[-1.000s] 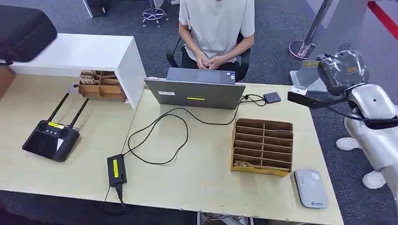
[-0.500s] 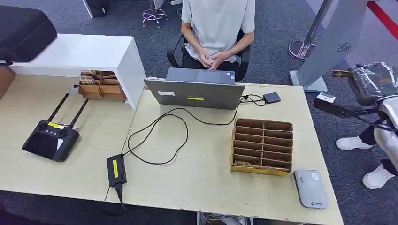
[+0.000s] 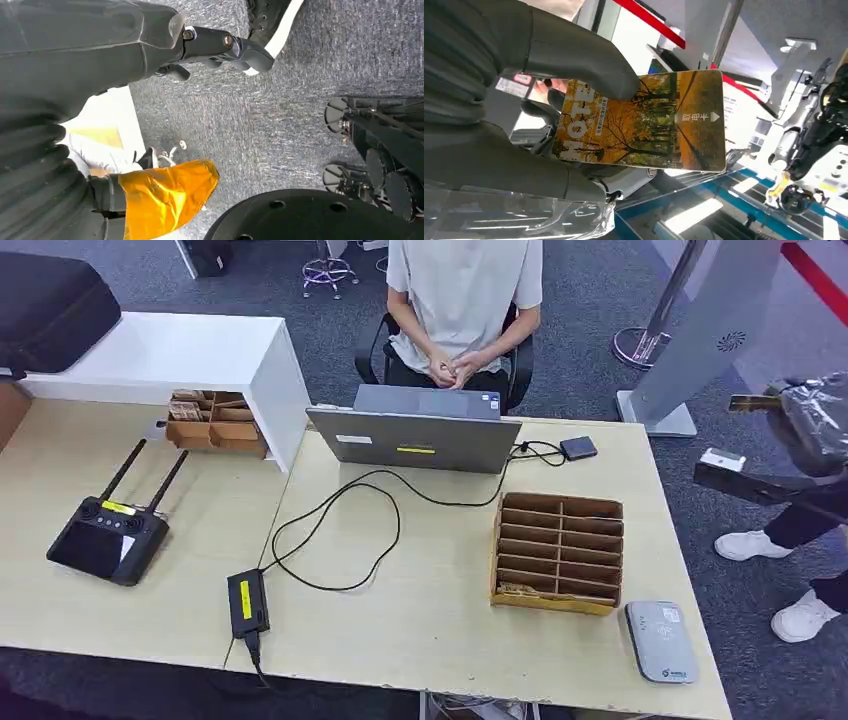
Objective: Pass the card to the sensor for recognition and then transmit it.
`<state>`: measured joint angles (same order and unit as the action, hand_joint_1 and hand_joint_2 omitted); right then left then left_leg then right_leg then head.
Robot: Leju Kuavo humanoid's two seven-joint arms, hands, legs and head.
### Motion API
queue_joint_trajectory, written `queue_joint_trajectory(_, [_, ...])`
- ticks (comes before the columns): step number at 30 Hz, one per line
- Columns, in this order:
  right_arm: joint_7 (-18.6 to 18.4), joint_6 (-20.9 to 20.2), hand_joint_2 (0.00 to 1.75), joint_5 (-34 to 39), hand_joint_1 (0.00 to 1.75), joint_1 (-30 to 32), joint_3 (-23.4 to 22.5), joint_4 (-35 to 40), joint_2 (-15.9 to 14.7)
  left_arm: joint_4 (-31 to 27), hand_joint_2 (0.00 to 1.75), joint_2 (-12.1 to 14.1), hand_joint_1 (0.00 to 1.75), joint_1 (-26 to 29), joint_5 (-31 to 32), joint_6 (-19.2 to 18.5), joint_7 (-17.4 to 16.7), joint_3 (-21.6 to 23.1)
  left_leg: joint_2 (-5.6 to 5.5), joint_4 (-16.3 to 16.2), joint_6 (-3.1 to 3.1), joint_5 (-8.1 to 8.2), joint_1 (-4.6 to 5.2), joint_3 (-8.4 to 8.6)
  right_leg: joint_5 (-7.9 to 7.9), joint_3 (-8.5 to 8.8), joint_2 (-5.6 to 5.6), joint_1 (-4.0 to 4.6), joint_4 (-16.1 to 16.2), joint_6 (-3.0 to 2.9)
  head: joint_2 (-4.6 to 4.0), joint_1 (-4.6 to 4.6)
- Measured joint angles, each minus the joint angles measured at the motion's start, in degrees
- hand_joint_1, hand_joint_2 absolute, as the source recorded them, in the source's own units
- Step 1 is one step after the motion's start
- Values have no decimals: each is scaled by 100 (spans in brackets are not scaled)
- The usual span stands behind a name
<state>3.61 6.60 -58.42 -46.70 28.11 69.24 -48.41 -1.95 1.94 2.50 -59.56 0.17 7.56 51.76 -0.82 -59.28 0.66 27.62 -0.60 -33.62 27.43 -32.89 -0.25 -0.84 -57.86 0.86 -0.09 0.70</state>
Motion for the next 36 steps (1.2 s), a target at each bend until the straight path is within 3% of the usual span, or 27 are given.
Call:
queue_joint_trajectory(8, [-53, -214, 175, 76, 173, -4, 22, 616, -229, 0, 175, -31, 0, 10, -44, 0, 0, -4, -1, 0, 0, 0, 0, 0, 0, 0, -1, 0, 0, 0, 0, 0])
queue_joint_trajectory(12, [-59, -573, 175, 218, 173, -6, 87, 1036, -402, 0, 175, -57, 0, 12, -99, 0, 0, -13, -1, 1, 0, 0, 1, -1, 0, -1, -1, -1, 0, 0, 0, 0])
queue_joint_trajectory(19, [-96, -663, 175, 264, 173, -21, 192, 1436, -568, 0, 175, -85, 0, 15, -123, 0, 0, -24, -1, 1, 0, 0, 1, -1, 0, 0, -1, -1, 0, 0, 0, 0])
queue_joint_trajectory(36, [-195, -770, 175, 299, 173, -301, 822, 1590, -538, 0, 175, -87, 0, 8, -153, 0, -7, -35, -1, 1, 0, 0, 0, -1, 0, 1, -1, 0, 0, 0, 0, -2])
